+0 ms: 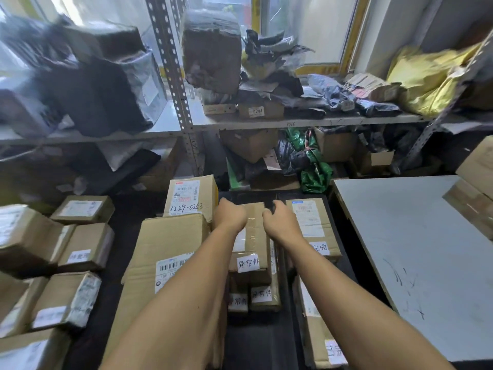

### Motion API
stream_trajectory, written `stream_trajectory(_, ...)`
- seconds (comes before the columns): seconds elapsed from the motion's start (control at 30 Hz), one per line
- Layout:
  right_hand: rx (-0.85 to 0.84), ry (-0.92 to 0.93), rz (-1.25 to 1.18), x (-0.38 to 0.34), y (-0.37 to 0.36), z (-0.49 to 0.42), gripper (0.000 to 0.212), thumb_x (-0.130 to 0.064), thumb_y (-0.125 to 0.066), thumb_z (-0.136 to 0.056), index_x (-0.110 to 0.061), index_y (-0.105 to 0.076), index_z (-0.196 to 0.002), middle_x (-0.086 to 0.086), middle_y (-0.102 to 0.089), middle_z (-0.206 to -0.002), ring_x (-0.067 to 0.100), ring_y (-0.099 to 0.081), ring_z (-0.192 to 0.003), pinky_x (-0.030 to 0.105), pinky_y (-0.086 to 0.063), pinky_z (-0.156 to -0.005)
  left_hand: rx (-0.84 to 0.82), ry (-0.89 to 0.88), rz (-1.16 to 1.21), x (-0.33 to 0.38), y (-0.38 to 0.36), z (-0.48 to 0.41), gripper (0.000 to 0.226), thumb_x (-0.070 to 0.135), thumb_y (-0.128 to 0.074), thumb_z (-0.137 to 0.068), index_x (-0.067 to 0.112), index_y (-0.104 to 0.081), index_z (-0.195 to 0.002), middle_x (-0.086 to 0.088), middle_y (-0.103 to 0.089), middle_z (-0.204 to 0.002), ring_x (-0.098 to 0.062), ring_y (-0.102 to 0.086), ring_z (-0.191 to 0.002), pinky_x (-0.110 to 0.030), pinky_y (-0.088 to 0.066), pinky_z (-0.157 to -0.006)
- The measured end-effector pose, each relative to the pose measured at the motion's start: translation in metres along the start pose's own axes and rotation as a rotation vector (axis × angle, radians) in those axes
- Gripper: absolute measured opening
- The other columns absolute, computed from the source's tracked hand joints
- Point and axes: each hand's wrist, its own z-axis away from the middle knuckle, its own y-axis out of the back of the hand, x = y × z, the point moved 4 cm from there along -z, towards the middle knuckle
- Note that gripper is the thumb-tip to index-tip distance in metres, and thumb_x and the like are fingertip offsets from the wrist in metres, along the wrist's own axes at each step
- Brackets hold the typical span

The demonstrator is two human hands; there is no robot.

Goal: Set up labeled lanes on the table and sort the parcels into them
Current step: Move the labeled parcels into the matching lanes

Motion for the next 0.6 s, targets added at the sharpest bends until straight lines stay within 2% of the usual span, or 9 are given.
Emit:
stream_trajectory(0.07,0.04,0.059,-0.03,-0.023,0.01,0.01,0.053,-0.027,-0.043,-0.101,-0.007,-0.037,-0.149,0.015,-0.049,-0.147,0.03,-0.045,-0.134,0.033,-0.037,-0.105,0.035,-0.054,0.034,0.014,0.025,0.002,0.045,0.007,-0.043,-0.091,0.004,-0.046,-0.136,-0.02,-0.052,-0.137,-0.039,-0.049,-0.123,-0.039,-0.042,-0.099)
stream_trajectory(0.13,0.078,0.147,-0.07,-0.052,0.019,0.02,0.051,-0.029,-0.044,-0.101,-0.009,-0.04,-0.148,0.013,-0.051,-0.145,0.028,-0.046,-0.134,0.03,-0.036,-0.104,0.065,-0.116,0.074,0.028,0.055,0.005,0.045,0.009,-0.041,-0.094,0.005,-0.044,-0.139,-0.02,-0.049,-0.141,-0.038,-0.046,-0.127,-0.037,-0.039,-0.101)
stream_trajectory(0.23,0.106,0.286,-0.112,-0.1,0.025,0.037,0.052,-0.033,-0.044,-0.102,-0.011,-0.041,-0.148,0.011,-0.052,-0.144,0.025,-0.048,-0.133,0.029,-0.035,-0.104,0.151,-0.242,0.114,0.041,0.11,0.01,0.049,0.025,-0.038,-0.1,0.012,-0.037,-0.148,-0.01,-0.04,-0.152,-0.03,-0.036,-0.139,-0.033,-0.029,-0.11)
stream_trajectory(0.3,0.111,0.361,-0.112,-0.131,0.025,0.048,0.054,-0.036,-0.044,-0.102,-0.012,-0.038,-0.15,0.011,-0.051,-0.146,0.025,-0.047,-0.134,0.03,-0.035,-0.107,0.205,-0.307,0.157,0.04,0.148,0.012,0.051,0.033,-0.038,-0.101,0.015,-0.037,-0.148,-0.006,-0.042,-0.151,-0.027,-0.037,-0.138,-0.035,-0.028,-0.113)
stream_trajectory(0.47,0.076,0.511,-0.094,-0.204,-0.001,0.07,0.058,-0.041,-0.046,-0.101,-0.016,-0.034,-0.151,0.008,-0.05,-0.146,0.023,-0.048,-0.133,0.031,-0.036,-0.105,0.281,-0.4,0.22,0.011,0.237,0.014,0.048,0.037,-0.039,-0.1,0.021,-0.041,-0.145,-0.003,-0.049,-0.145,-0.024,-0.046,-0.132,-0.036,-0.032,-0.112)
stream_trajectory(0.6,-0.011,0.601,-0.062,-0.256,-0.051,0.081,0.061,-0.046,-0.048,-0.098,-0.019,-0.034,-0.151,0.01,-0.05,-0.146,0.025,-0.05,-0.131,0.041,-0.041,-0.11,0.352,-0.398,0.262,-0.033,0.299,0.008,0.046,0.036,-0.039,-0.101,0.021,-0.042,-0.145,-0.002,-0.051,-0.142,-0.02,-0.045,-0.131,-0.029,-0.03,-0.108)
